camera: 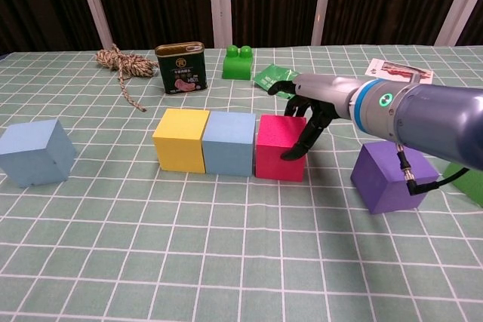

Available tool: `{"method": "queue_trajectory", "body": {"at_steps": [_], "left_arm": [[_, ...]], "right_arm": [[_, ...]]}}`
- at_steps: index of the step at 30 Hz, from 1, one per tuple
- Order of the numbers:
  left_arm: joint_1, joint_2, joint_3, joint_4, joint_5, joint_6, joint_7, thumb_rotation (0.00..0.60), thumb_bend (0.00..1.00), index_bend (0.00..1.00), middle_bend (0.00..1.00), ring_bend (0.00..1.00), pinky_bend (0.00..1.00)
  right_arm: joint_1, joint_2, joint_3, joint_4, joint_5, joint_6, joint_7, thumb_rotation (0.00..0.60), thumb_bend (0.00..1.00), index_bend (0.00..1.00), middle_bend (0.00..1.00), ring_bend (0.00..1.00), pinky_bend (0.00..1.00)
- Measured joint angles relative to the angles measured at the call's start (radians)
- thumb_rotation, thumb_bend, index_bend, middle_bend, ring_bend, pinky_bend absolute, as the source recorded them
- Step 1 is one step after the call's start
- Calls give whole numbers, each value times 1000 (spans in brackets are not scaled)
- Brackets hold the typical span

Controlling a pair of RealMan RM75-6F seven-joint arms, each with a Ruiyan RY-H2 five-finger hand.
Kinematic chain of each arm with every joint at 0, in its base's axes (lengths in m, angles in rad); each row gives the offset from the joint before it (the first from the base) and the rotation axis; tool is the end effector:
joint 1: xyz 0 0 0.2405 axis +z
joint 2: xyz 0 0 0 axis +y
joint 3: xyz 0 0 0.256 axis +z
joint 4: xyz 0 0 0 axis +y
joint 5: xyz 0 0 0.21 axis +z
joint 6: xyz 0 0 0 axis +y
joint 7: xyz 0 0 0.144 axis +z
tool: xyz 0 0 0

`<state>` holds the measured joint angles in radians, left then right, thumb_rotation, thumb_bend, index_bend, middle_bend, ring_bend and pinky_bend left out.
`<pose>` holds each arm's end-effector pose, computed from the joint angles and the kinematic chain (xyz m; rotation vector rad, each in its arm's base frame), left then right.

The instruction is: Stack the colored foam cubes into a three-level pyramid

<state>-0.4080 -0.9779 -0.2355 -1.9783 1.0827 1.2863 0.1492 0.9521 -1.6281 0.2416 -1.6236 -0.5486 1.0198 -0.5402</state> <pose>-0.2067 0.2837 0.1788 -1.3381 -1.0384 -1.0470 -0.0839 -0.3449 -0.0456 1.7725 -1.2795 0.8432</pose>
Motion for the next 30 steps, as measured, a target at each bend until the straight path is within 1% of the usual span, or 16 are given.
{"method": "queue_trajectory", "body": {"at_steps": [4, 7, 9, 11, 18, 21, 30], "left_arm": [[0, 0, 0, 1, -3, -3, 1, 600, 133, 0, 87, 0, 68], [-1, 1, 0, 0, -7, -5, 4, 600, 133, 0, 85, 0, 67], [-1, 2, -1, 0, -8, -5, 5, 600, 133, 0, 85, 0, 66], [-1, 2, -1, -1, -10, -7, 4, 600, 133, 0, 84, 0, 64], [0, 4, -3, -3, -10, -5, 4, 600, 133, 0, 84, 0, 55], [0, 5, -4, -4, -10, -5, 3, 600, 133, 0, 84, 0, 55], [2, 7, -3, -7, -3, -6, -1, 600, 133, 0, 84, 0, 55]], "right_arm": [[1, -3, 0, 1, -1, 0, 0, 600, 252, 0, 390, 264, 0], [1, -5, 0, 2, -1, 0, 1, 600, 252, 0, 294, 197, 0], [1, -6, -1, 5, -4, 3, -1, 600, 252, 0, 199, 151, 0], [0, -7, -3, 6, -5, 2, -1, 600, 252, 0, 143, 128, 0], [-3, -3, -3, 2, -3, -5, 5, 600, 252, 0, 26, 53, 0], [-4, -2, -2, -4, -5, -3, 7, 600, 252, 0, 1, 34, 0], [-1, 14, -4, -51, 9, 1, -9, 600, 252, 0, 0, 27, 0]]}}
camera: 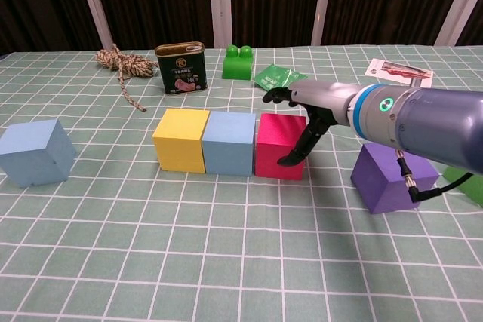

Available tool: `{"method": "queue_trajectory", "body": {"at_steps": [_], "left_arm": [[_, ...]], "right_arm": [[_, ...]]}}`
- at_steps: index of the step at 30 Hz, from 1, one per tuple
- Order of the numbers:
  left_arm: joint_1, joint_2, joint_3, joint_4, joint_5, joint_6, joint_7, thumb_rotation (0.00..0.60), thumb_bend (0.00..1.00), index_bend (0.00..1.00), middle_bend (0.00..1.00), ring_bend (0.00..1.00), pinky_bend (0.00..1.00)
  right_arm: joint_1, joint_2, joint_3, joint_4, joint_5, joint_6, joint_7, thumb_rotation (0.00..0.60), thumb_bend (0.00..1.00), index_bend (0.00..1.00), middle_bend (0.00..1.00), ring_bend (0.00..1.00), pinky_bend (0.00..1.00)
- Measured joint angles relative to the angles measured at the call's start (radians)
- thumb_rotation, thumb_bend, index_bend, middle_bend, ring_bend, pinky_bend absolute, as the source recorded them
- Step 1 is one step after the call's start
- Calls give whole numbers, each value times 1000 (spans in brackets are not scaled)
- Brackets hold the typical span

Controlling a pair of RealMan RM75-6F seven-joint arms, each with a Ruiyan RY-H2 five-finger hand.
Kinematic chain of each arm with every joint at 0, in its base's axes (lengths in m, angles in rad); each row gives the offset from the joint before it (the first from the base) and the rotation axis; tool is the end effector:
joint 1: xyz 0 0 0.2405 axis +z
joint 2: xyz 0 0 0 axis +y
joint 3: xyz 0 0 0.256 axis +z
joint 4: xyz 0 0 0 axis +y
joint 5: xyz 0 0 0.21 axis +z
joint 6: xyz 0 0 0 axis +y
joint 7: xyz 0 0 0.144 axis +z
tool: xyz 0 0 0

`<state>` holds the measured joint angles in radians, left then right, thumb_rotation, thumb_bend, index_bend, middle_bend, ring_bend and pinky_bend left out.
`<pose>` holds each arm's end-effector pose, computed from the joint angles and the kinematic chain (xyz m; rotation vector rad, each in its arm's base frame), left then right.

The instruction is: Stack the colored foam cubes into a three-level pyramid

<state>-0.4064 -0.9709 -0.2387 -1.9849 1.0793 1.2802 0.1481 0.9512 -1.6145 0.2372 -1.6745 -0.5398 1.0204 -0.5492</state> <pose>-0.2062 0.2833 0.1799 -1.3391 -1.0438 -1.0453 -0.0790 -0.3355 -0.0453 1.8013 -1.3009 0.8409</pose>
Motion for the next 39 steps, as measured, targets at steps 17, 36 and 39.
{"method": "queue_trajectory", "body": {"at_steps": [17, 36, 39], "left_arm": [[4, 7, 0, -7, 10, 0, -10, 600, 132, 0, 84, 0, 53], [3, 3, -1, -2, 10, -2, -10, 600, 133, 0, 84, 0, 50], [2, 3, 0, -3, 11, -3, -10, 600, 133, 0, 83, 0, 50]], "right_arm": [[9, 4, -7, -38, 27, 24, -24, 600, 252, 0, 76, 27, 0], [11, -9, -9, -30, 25, 31, -20, 600, 252, 0, 176, 43, 0], [11, -10, -10, -30, 23, 32, -19, 600, 252, 0, 195, 54, 0]]}}
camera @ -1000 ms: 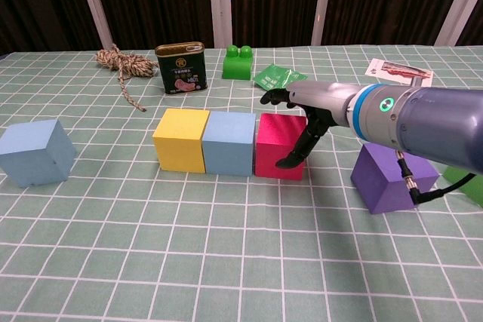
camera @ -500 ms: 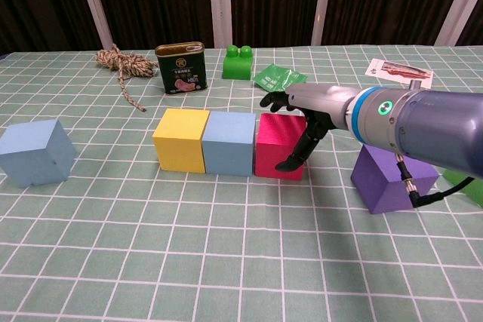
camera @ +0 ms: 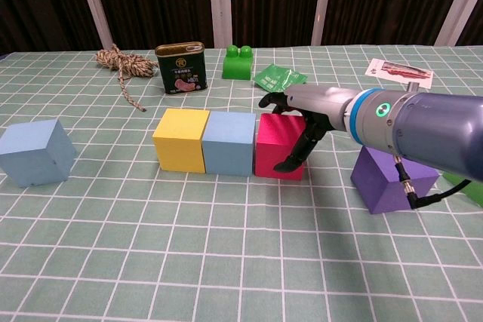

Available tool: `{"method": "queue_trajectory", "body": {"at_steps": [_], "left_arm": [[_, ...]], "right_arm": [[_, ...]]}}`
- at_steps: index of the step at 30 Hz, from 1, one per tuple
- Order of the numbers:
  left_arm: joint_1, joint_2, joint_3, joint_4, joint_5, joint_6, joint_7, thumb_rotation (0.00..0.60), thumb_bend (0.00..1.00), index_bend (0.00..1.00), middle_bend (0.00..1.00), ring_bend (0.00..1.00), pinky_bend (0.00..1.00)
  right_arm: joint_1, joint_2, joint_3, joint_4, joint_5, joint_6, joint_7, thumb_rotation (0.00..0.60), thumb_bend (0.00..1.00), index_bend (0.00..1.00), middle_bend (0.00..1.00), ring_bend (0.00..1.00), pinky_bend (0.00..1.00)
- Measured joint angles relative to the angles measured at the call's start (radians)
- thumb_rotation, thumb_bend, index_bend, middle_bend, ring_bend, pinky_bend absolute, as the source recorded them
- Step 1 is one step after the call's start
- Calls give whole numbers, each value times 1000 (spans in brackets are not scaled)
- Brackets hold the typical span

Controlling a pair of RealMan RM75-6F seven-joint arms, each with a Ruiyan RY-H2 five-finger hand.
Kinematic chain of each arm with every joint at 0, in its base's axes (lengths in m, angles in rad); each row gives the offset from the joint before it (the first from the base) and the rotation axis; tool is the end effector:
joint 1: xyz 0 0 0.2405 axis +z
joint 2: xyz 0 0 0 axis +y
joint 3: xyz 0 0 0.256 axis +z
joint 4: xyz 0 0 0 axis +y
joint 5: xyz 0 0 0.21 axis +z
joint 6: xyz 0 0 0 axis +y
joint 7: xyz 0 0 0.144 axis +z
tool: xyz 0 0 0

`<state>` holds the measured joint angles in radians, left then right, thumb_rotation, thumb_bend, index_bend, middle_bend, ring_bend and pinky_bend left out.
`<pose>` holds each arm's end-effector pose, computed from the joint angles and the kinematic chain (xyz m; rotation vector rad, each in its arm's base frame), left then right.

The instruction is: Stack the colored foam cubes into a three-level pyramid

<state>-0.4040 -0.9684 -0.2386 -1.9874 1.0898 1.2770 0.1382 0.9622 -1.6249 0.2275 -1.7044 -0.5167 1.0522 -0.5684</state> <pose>-0.2051 0.2826 0.1797 -1.3449 -1.0474 -1.0544 -0.0742 -0.3275 -0.0486 1.8093 -1.3086 0.8291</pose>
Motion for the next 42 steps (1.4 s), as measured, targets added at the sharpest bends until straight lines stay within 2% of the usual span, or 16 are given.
{"method": "queue_trajectory", "body": {"at_steps": [28, 36, 42], "left_arm": [[-2, -3, -1, 5, -5, -3, 1, 600, 133, 0, 83, 0, 50], [0, -3, -3, 5, -3, 1, -1, 600, 133, 0, 83, 0, 50], [-1, -5, -2, 5, -2, 0, 1, 600, 133, 0, 82, 0, 50]], "right_arm": [[1, -14, -1, 7, 5, 2, -3, 600, 253, 0, 205, 57, 0], [-3, -11, 2, 5, -22, 12, 2, 600, 252, 0, 23, 2, 0], [-5, 3, 6, -22, -35, 19, 3, 600, 252, 0, 0, 0, 0]]}}
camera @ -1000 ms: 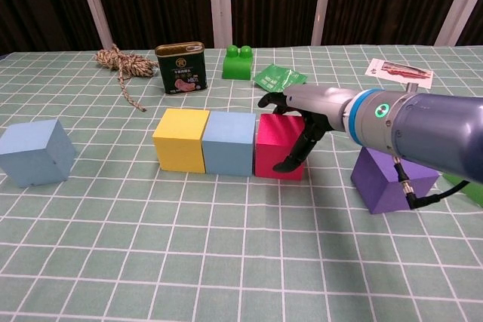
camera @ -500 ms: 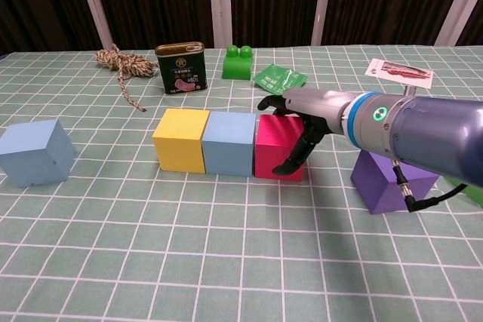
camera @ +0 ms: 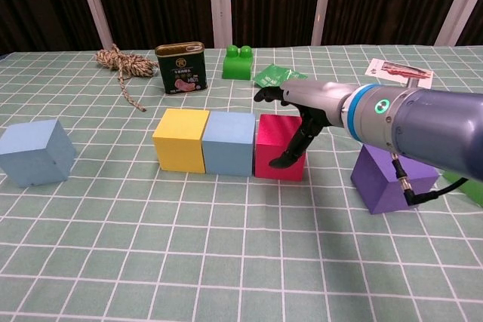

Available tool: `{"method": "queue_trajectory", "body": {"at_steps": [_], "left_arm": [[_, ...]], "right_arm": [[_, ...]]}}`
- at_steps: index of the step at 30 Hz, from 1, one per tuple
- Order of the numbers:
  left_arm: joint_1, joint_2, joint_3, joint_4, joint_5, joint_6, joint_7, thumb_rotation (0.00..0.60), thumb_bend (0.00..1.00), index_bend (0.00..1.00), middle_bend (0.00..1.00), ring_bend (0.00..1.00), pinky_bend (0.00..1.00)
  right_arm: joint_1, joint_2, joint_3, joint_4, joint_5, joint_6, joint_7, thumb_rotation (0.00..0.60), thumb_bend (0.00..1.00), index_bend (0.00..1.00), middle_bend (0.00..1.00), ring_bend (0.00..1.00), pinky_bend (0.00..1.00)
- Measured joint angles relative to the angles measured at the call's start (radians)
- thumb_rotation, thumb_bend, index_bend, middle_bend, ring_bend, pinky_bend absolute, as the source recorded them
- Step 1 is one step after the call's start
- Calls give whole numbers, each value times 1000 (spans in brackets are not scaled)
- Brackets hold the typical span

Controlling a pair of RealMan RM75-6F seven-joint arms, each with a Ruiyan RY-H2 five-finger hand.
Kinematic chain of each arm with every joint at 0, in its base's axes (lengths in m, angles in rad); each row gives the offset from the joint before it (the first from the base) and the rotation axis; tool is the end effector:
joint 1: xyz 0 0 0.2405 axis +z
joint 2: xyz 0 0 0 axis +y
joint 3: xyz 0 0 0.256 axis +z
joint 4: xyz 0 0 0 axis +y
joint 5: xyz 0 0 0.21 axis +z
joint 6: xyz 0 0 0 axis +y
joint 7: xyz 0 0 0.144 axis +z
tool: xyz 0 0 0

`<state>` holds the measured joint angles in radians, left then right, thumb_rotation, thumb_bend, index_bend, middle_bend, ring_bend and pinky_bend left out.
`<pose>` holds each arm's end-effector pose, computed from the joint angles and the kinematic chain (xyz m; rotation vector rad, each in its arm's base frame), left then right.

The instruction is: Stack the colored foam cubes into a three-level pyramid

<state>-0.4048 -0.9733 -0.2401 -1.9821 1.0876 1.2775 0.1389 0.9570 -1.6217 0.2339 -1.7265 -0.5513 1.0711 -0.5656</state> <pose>-0.2057 0.2834 0.1792 -1.3417 -1.0469 -1.0547 -0.0676 -0.3254 -0.0444 1.8127 -1.2886 0.8696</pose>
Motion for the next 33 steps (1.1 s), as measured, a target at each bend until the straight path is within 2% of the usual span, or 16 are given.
{"method": "queue_trajectory", "body": {"at_steps": [7, 13, 24, 30, 33], "left_arm": [[2, 0, 0, 1, 3, 4, 0, 600, 133, 0, 83, 0, 50], [0, -6, 5, 9, 1, -1, 7, 600, 132, 0, 82, 0, 50], [-8, -26, 10, 21, -3, -5, 33, 600, 135, 0, 82, 0, 50], [-26, -38, 8, 28, -37, -37, 44, 600, 164, 0, 83, 0, 50], [-45, -45, 4, 38, -55, -58, 61, 600, 213, 0, 83, 0, 51]], "right_arm": [[-7, 34, 4, -50, -16, 18, -4, 600, 252, 0, 0, 0, 0], [-45, 116, -8, -125, -89, 61, 6, 600, 253, 0, 0, 0, 0], [-224, 347, -92, -234, -283, 154, 130, 600, 253, 0, 0, 0, 0], [-323, 452, -137, -254, -357, 185, 234, 600, 252, 0, 0, 0, 0], [-362, 488, -151, -254, -393, 192, 285, 600, 253, 0, 0, 0, 0]]}}
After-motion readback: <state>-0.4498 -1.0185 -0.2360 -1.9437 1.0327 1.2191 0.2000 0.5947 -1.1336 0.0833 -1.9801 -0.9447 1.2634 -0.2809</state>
